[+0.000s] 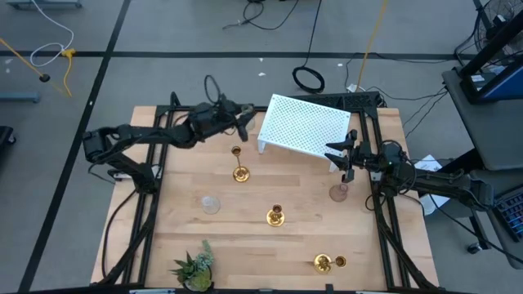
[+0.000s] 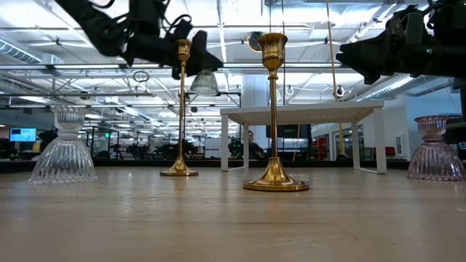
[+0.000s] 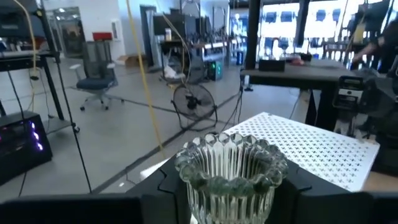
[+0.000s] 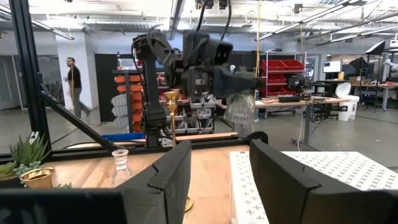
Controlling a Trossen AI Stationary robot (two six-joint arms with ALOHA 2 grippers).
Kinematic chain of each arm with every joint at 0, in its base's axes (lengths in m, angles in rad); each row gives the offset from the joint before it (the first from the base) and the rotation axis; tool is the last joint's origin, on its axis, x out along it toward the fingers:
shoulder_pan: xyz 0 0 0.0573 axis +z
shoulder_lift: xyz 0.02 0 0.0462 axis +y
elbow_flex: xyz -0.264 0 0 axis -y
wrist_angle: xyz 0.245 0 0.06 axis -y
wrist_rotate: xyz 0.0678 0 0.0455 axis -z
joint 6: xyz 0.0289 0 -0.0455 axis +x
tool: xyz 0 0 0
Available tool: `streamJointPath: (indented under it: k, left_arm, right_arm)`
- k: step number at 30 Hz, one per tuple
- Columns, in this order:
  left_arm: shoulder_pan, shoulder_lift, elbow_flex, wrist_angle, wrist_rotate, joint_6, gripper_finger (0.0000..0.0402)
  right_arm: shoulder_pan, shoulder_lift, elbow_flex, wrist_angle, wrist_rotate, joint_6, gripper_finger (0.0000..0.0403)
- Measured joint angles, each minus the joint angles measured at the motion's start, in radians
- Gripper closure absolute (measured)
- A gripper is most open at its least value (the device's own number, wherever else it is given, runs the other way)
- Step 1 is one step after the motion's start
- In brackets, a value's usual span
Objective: Pick & Place candle stick holders
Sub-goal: Put the green glass candle holder on the shelf
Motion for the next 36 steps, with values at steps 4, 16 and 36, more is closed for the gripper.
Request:
streamJointPath:
  k: [4,16,36]
  left_arm:
    - [0.000,0.000,0.090,-0.075,-0.006,0.006,0.0263]
    - [-0.015,0.003,0.162,-0.079,-0.007,-0.043,0.0266]
    - [-0.019,0.423,0.511,-0.086,-0.011,-0.087,0.0247]
  right_arm:
    - [0.000,0.000,0.000,0.000,0.000,0.000,0.0247]
    - [0.000,0.000,0.000,0.002,0.000,-0.003,0.0247]
    - [0.000,0.001,0.000,0.002,0.001,-0.003,0.0247]
